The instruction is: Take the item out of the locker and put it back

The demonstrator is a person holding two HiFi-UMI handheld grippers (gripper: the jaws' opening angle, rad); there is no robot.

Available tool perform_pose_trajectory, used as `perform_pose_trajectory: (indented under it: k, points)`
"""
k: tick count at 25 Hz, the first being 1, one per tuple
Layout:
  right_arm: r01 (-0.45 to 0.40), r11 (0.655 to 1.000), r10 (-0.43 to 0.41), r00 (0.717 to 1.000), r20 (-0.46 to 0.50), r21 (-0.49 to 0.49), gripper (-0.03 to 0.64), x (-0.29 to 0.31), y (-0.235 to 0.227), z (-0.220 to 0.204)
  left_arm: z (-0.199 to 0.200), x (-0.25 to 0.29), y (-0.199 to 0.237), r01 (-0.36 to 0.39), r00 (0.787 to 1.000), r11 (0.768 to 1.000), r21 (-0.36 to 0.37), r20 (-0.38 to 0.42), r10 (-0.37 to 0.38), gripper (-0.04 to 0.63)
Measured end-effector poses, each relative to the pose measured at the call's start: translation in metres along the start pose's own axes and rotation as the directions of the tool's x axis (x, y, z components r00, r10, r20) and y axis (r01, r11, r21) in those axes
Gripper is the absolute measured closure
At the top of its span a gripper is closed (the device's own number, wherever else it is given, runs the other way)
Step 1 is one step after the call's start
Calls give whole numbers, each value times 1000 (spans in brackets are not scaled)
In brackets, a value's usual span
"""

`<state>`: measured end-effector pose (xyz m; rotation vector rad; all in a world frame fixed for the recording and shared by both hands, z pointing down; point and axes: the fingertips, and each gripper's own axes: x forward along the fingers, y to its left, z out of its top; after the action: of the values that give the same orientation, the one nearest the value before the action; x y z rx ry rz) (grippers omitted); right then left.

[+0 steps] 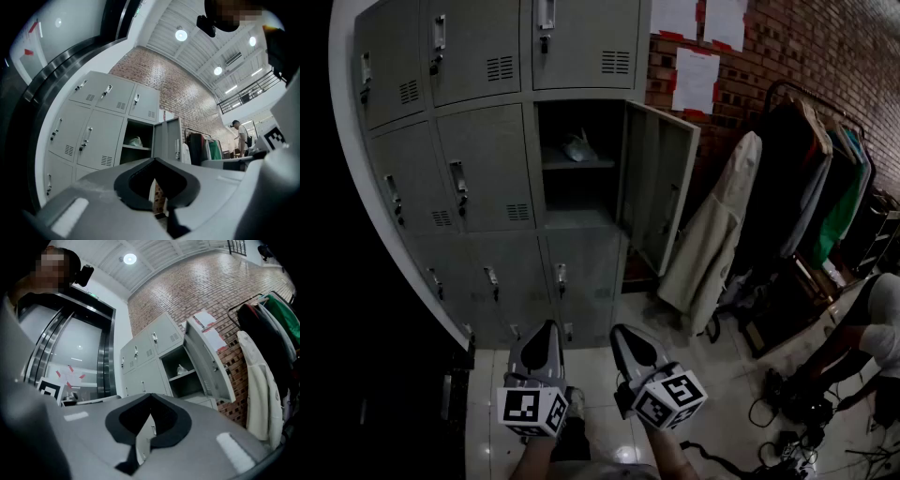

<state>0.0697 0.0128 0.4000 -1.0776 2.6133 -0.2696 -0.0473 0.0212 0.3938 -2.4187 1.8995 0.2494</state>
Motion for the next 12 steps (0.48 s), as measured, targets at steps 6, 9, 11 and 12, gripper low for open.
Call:
perform_pose_trajectory:
  k: [6, 9, 11, 12]
  points:
    - [-11, 1000, 11, 1000, -14, -19, 615, 104, -38, 8, 14, 95, 66, -2, 999, 1000, -8, 33, 2, 591]
    - [-17, 999, 17, 1000, 6, -42, 615, 167, -57, 21, 31, 151, 100, 15, 998, 1000, 11, 62, -16, 591]
    - [-21, 998, 22, 1000, 16, -64, 615, 204, -70, 27, 37, 185, 119, 33, 996, 999, 19, 77, -34, 591]
    - [-20, 997, 22, 1000, 22, -74, 615, 220, -78, 30, 40, 200, 127, 42, 995, 999, 23, 84, -44, 591]
